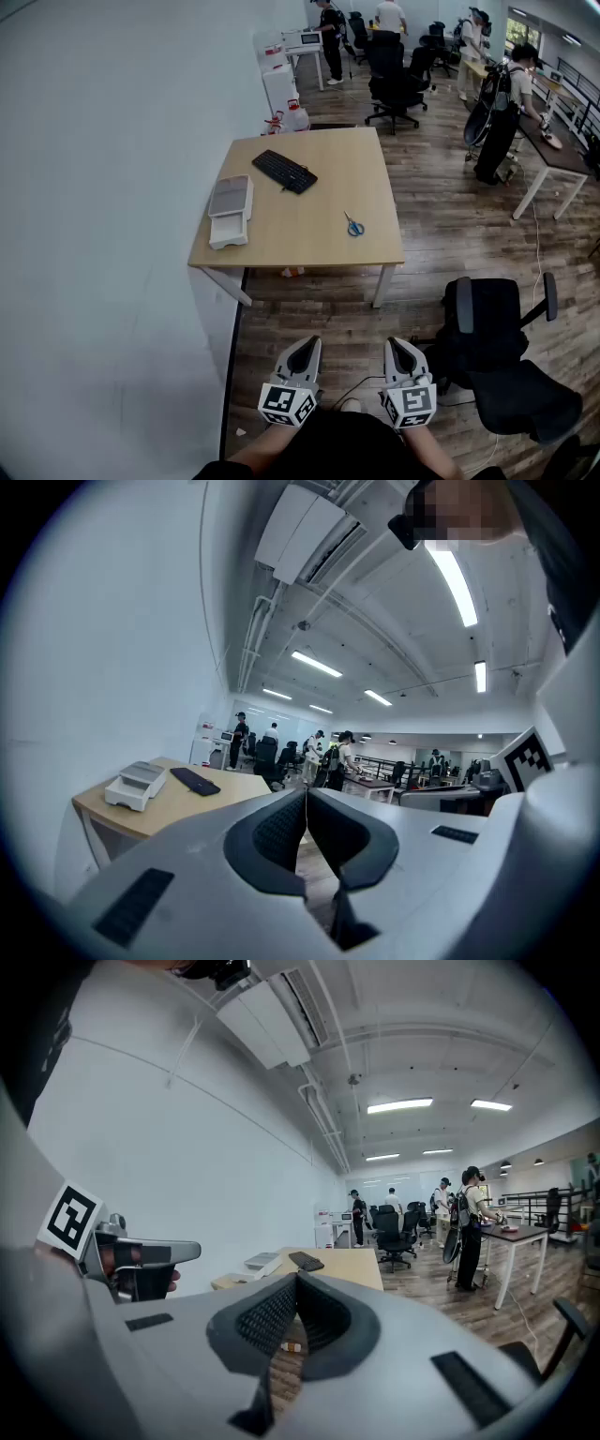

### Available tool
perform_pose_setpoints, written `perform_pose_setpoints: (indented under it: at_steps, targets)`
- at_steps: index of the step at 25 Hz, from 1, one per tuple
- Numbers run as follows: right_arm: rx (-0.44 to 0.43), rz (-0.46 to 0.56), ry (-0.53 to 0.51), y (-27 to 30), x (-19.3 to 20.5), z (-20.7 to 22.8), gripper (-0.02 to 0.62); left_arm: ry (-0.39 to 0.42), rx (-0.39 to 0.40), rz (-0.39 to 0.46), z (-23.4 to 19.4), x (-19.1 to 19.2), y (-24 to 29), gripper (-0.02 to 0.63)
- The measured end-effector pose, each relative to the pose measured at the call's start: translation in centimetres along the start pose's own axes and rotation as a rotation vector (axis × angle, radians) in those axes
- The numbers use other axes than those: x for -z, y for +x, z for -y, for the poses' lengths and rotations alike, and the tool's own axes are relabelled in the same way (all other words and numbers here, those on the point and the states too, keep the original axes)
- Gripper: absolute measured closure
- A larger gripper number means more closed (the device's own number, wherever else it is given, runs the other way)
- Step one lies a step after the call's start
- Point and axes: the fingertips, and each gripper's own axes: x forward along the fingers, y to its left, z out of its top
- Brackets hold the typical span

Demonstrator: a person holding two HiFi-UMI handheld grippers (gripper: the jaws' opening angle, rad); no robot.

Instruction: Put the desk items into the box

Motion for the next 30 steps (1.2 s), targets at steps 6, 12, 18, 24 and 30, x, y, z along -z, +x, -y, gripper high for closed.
perform_pose_setpoints:
  at_steps: [6,12,18,24,30]
  targets:
    - [-0.004,0.014,-0.001,1.0,0.0,2.0,0.535,-0.003,-0.017,-0.001,0.1,0.7,1.7,0.591]
    - [0.023,-0.003,0.043,3.1,0.5,3.4,0.535,-0.015,-0.012,-0.018,-2.1,1.2,3.5,0.591]
    - [0.051,-0.036,0.064,6.8,0.7,5.1,0.535,-0.027,0.024,-0.039,-4.7,1.7,7.9,0.591]
    - [0.055,-0.088,0.061,14.0,0.0,5.9,0.535,-0.063,0.052,-0.063,-9.5,2.0,13.4,0.591]
    - [0.05,-0.149,0.067,23.1,-1.0,6.4,0.535,-0.078,0.069,-0.09,-16.1,0.9,18.7,0.591]
